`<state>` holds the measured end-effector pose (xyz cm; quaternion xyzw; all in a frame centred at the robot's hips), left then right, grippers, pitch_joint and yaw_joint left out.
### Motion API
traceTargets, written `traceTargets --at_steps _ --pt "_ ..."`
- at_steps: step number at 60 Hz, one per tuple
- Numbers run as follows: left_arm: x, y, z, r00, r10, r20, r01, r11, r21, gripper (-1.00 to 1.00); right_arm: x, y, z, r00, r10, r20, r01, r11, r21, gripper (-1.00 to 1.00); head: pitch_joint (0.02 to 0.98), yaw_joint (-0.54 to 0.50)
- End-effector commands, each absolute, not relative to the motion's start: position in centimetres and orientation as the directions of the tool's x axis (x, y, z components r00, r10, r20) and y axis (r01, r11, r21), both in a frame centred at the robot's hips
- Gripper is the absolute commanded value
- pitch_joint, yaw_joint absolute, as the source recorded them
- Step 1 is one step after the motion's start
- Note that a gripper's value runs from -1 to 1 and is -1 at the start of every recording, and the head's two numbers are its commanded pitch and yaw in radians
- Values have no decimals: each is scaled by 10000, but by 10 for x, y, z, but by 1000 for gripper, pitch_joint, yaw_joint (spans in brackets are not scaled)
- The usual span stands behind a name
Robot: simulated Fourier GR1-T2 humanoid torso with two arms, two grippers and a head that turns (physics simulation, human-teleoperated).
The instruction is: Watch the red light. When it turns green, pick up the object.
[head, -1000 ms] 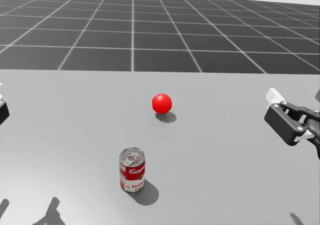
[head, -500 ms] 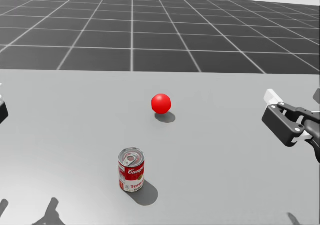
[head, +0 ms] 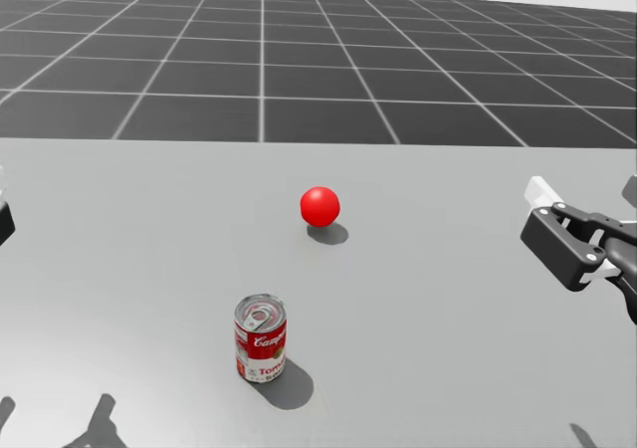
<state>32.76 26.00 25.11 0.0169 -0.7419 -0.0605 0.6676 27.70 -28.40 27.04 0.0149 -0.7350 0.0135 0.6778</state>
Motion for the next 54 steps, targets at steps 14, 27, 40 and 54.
traceTargets --at_steps 14,27,40,54 --pt "328 260 251 -1082 -1059 9885 557 9921 1124 -1000 277 -284 271 -810 -72 9967 -396 9992 40 -1000 582 -120" --pt "328 260 251 -1081 -1059 9885 558 9921 1124 -1000 277 -284 271 -811 -72 9967 -396 9992 40 -1000 580 -119" --pt "328 259 252 -1100 -1027 9886 605 9921 1098 -1000 277 -284 271 -807 -104 9967 -396 9992 73 -1000 608 -104" --pt "327 259 252 -1100 -1029 9886 612 9920 1101 -1000 277 -284 271 -789 -109 9968 -396 9992 78 -1000 714 -64"
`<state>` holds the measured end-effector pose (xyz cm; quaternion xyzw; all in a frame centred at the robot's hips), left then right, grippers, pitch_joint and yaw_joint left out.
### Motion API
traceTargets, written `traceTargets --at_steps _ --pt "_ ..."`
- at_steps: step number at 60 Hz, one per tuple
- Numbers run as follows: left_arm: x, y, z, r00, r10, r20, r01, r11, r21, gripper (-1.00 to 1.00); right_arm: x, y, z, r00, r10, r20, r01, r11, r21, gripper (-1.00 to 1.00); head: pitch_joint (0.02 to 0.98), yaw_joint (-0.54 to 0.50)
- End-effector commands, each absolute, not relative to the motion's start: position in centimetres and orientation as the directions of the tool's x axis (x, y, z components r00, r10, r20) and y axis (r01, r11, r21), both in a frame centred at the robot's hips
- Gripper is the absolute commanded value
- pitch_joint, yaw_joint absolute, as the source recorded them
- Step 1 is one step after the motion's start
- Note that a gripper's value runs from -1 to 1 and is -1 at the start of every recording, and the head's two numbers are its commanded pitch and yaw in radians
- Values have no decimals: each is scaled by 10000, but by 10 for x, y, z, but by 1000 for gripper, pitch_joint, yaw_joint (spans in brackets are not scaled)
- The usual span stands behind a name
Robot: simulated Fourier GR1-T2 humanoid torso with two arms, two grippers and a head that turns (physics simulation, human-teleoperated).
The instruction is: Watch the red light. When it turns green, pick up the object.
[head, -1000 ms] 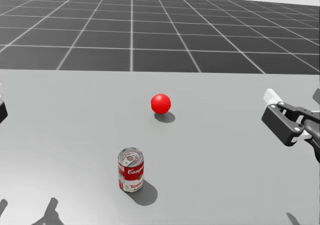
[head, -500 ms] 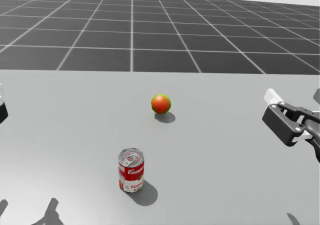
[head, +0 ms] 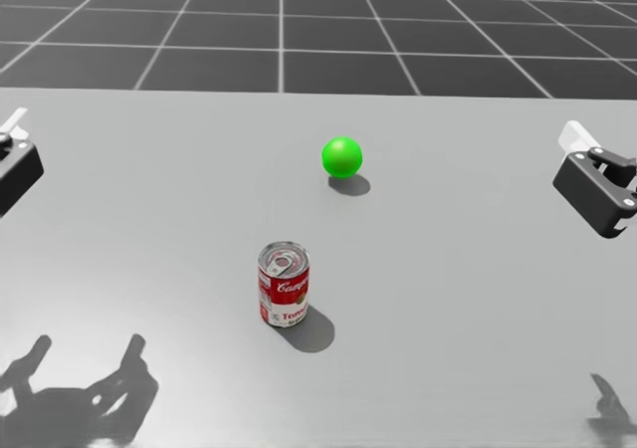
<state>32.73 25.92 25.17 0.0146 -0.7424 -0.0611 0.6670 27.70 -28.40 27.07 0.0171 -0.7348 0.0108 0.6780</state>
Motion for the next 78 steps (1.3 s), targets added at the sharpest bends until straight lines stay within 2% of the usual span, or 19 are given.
traceTargets --at_steps 1,23,30,35,41,50,54,58,62,70,78 --pt "327 259 252 -1097 -1024 9887 621 9920 1096 -1000 277 -284 271 -791 -117 9968 -394 9992 86 -1000 724 -58" --pt "327 258 252 -1084 -1039 9887 640 9917 1112 -1000 277 -282 272 -753 -287 9968 -618 9978 240 -1000 772 -25" --pt "328 258 252 -1047 -1010 9894 655 9920 1082 -1000 277 -276 269 -509 -457 9977 -1241 9915 391 -1000 773 -19" --pt "328 256 252 -1040 -1013 9894 678 9918 1087 -1000 276 -265 265 -15 -538 9986 -2190 9743 521 -1000 777 -20" --pt "328 256 252 -1036 -1010 9895 692 9917 1084 -1000 273 -251 255 582 -155 9982 -3224 9460 335 -1000 776 -22" --pt "328 256 252 -1035 -1010 9895 692 9917 1084 -1000 269 -227 238 1409 83 9900 -4613 8853 582 -1000 778 -17" --pt "328 256 252 -1034 -1010 9895 709 9916 1086 -1000 268 -221 233 1565 286 9873 -4908 8697 526 -1000 778 -19" --pt "328 256 252 -1034 -1010 9895 709 9916 1086 -1000 267 -210 226 1967 391 9797 -5346 8419 737 -1000 779 -22" --pt "328 256 252 -1034 -1010 9895 709 9916 1086 -1000 267 -203 219 2081 637 9760 -5614 8249 658 -1000 781 -22" --pt "328 255 252 -1024 -1011 9896 740 9913 1089 -1000 267 -190 208 2431 798 9667 -6049 7916 867 -1000 783 -19" --pt "327 255 252 -1029 -1008 9896 760 9911 1089 -1000 273 -176 195 2554 1063 9610 -6277 7742 811 -1000 783 -17"
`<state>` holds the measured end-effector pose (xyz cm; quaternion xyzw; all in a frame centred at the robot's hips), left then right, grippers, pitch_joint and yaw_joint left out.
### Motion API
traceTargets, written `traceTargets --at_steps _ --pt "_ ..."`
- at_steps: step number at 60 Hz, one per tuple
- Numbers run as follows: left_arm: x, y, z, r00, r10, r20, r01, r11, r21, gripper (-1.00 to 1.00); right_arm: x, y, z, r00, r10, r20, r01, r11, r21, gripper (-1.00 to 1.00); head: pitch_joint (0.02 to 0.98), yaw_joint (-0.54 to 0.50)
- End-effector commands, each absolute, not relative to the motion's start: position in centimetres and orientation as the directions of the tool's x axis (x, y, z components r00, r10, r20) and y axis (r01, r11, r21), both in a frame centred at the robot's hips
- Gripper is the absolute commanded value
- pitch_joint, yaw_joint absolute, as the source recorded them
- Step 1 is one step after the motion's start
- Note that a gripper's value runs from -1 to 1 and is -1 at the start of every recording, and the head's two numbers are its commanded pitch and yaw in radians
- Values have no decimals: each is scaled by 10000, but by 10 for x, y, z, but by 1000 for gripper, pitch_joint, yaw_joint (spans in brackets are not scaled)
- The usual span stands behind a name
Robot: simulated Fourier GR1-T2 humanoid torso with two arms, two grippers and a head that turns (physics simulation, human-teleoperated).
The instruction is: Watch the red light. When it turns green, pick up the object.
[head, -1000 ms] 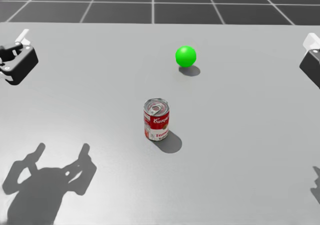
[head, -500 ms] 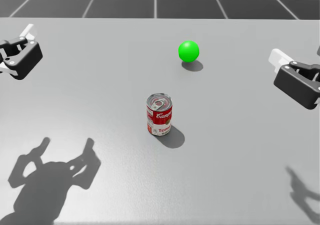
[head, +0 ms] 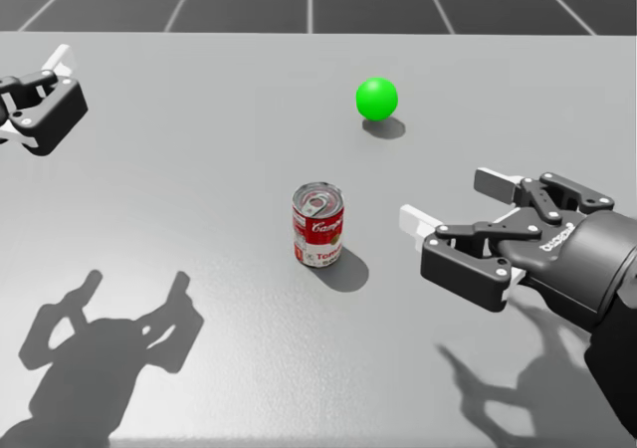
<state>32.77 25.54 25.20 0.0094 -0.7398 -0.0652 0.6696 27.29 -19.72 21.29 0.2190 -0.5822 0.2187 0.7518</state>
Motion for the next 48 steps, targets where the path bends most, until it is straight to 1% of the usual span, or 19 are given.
traceTargets --at_steps 1,2,3,6,9,15,21,26,27,38,42,48 --pt "327 255 252 -1030 -1004 9896 758 9912 1085 -1000 275 -174 193 2575 1088 9601 -6300 7723 814 -1000 782 -16" --pt "327 255 252 -1030 -1004 9896 758 9912 1085 -1000 275 -174 193 2575 1088 9601 -6300 7723 814 -1000 782 -16" --pt "327 255 252 -1028 -998 9897 756 9913 1078 -1000 277 -170 190 2650 1136 9575 -6350 7678 847 -1000 781 -14" --pt "327 255 252 -1024 -996 9897 752 9913 1076 -1000 278 -166 187 2702 1216 9551 -6388 7648 833 -1000 781 -12" --pt "327 255 252 -1013 -984 9900 742 9916 1061 -1000 282 -160 181 2854 1266 9500 -6458 7578 930 -1000 783 -11" --pt "327 255 252 -1005 -981 9901 756 9915 1059 -1000 287 -148 171 2953 1438 9445 -6618 7438 936 -1000 784 -9" --pt "327 255 252 -1005 -976 9901 752 9916 1054 -1000 290 -137 165 3006 1597 9403 -6720 7351 899 -1000 784 -7" --pt "327 255 252 -1007 -970 9902 750 9917 1047 -1000 292 -131 164 3013 1643 9393 -6760 7316 889 -1000 784 -5" --pt "327 255 252 -1007 -970 9902 750 9917 1048 -1000 295 -128 163 2997 1725 9383 -6765 7319 815 -1000 785 -4" --pt "327 255 252 -1007 -969 9902 750 9917 1047 -1000 309 -117 158 2904 1997 9358 -6599 7500 447 -1000 788 1" --pt "327 255 252 -1007 -970 9902 750 9917 1048 -1000 314 -111 156 2905 2102 9335 -6643 7465 387 -1000 790 2" --pt "327 255 252 -1007 -970 9902 750 9917 1047 -1000 323 -102 154 2775 2266 9336 -6651 7466 165 -1000 793 3"
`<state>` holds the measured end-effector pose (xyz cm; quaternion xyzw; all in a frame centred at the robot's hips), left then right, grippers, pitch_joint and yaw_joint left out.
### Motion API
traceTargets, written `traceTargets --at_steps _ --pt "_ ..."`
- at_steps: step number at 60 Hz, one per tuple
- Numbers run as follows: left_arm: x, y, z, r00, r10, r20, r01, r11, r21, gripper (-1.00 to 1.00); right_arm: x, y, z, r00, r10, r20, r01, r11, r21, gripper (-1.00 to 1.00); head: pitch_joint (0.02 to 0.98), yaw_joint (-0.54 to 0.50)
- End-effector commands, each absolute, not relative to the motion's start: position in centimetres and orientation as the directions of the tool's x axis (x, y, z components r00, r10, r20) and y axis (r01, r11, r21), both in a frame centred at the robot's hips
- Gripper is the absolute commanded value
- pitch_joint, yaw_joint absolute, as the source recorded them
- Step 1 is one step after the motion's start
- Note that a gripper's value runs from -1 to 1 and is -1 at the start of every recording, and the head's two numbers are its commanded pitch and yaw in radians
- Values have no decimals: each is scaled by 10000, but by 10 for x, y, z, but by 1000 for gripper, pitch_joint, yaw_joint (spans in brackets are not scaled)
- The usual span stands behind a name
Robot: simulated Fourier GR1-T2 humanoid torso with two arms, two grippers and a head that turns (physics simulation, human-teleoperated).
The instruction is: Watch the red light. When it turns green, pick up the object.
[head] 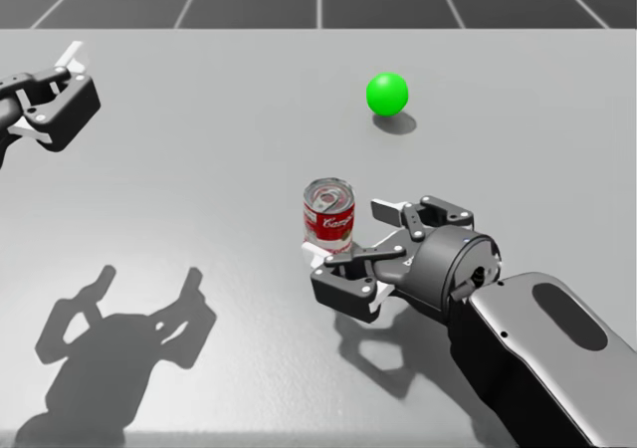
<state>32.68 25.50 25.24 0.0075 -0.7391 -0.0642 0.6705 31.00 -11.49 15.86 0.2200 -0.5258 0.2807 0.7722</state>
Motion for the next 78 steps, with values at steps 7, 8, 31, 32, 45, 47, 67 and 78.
traceTargets --at_steps 7,8,31,32,45,47,67,78 --pt "327 255 252 -1007 -970 9902 750 9917 1047 -1000 331 -94 155 2762 2271 9339 -6645 7472 148 -1000 794 5" --pt "327 255 252 -1007 -970 9902 750 9917 1047 -1000 331 -93 155 2764 2278 9336 -6648 7469 146 -1000 794 6" --pt "327 257 253 -994 -954 9905 771 9917 1032 -1000 338 -88 148 3386 2617 9038 -6464 7627 213 1000 789 8" --pt "327 257 253 -994 -954 9905 772 9917 1033 -1000 338 -89 147 3363 2627 9044 -6445 7644 176 1000 789 8" --pt "327 256 253 -978 -983 9903 797 9911 1063 -1000 338 -100 145 3445 2625 9013 -6337 7734 169 1000 747 4" --pt "327 256 253 -977 -986 9903 798 9911 1066 -1000 338 -100 145 3423 2622 9023 -6342 7730 160 1000 741 4" --pt "327 255 252 -969 -998 9903 799 9910 1077 -1000 339 -100 145 3200 2589 9114 -6365 7713 44 1000 507 -3" --pt "327 255 252 -969 -998 9903 799 9910 1077 -1000 339 -100 144 3070 2587 9159 -6372 7707 -41 1000 440 1"
